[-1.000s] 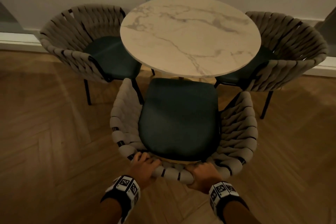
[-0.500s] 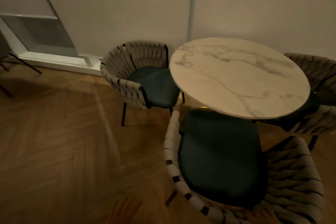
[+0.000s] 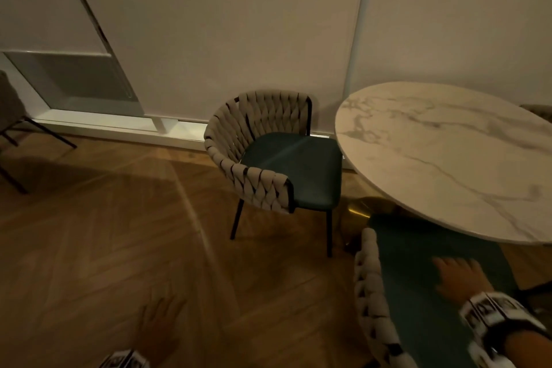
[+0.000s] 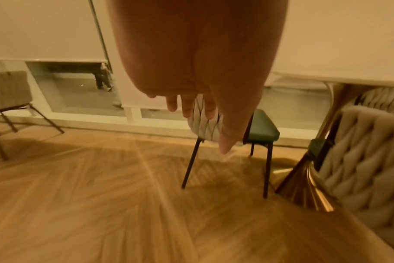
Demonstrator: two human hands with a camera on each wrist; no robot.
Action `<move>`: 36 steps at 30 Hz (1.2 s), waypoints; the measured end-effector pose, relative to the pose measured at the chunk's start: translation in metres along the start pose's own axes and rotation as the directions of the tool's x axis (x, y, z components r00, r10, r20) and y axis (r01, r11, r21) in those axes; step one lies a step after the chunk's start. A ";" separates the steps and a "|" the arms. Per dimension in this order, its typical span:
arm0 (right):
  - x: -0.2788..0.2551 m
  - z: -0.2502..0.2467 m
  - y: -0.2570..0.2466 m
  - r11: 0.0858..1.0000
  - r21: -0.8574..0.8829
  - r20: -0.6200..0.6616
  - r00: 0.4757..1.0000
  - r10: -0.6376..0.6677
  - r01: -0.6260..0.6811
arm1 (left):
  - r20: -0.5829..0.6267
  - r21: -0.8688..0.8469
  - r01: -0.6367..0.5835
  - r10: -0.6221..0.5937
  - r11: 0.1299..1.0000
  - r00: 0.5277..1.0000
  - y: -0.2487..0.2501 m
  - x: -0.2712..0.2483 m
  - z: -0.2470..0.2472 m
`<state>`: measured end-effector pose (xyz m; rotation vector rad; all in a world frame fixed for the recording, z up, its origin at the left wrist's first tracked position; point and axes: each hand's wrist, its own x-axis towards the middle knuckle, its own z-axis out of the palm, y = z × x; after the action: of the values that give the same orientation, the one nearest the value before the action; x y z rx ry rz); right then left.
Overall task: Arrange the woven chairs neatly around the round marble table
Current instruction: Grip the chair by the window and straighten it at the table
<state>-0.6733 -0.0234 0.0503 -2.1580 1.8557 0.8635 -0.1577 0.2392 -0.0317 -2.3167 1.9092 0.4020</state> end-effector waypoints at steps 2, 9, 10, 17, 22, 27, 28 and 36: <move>0.028 -0.040 -0.049 0.987 0.124 -0.155 0.985 -0.080 0.100 | 0.041 0.080 0.006 -0.010 0.997 0.999 0.009 0.049 -0.048; 0.141 -0.157 -0.250 0.831 0.316 -0.398 0.859 -0.322 0.458 | 0.079 -0.009 -0.051 0.051 0.999 0.996 0.015 0.218 -0.143; 0.154 -0.169 -0.278 0.800 0.332 -0.420 0.838 -0.349 0.500 | 0.057 0.001 -0.054 0.053 0.999 0.997 0.013 0.244 -0.149; 0.241 -0.196 -0.408 0.730 0.437 -0.322 0.849 -0.420 0.526 | 0.012 0.135 -0.109 0.109 0.985 0.994 -0.014 0.389 -0.165; 0.278 -0.182 -0.440 0.803 0.439 -0.150 0.914 -0.377 0.403 | 0.103 0.259 -0.206 0.185 0.944 0.977 -0.041 0.458 -0.149; 0.291 -0.151 -0.450 0.848 0.350 -0.316 0.902 -0.294 0.399 | 0.138 0.328 -0.367 0.341 0.870 0.930 -0.077 0.494 -0.121; 0.292 -0.148 -0.451 0.853 0.327 -0.367 0.887 -0.282 0.407 | 0.136 0.342 -0.395 0.371 0.852 0.918 -0.080 0.499 -0.117; 0.327 -0.167 -0.393 0.892 0.257 -0.325 0.902 -0.284 0.373 | 0.012 0.236 -0.467 0.478 0.852 0.878 -0.036 0.535 -0.110</move>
<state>-0.2287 -0.2978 -0.0773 -2.3739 1.5240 0.1830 -0.0151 -0.2879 -0.0753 -1.7086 2.3994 0.1478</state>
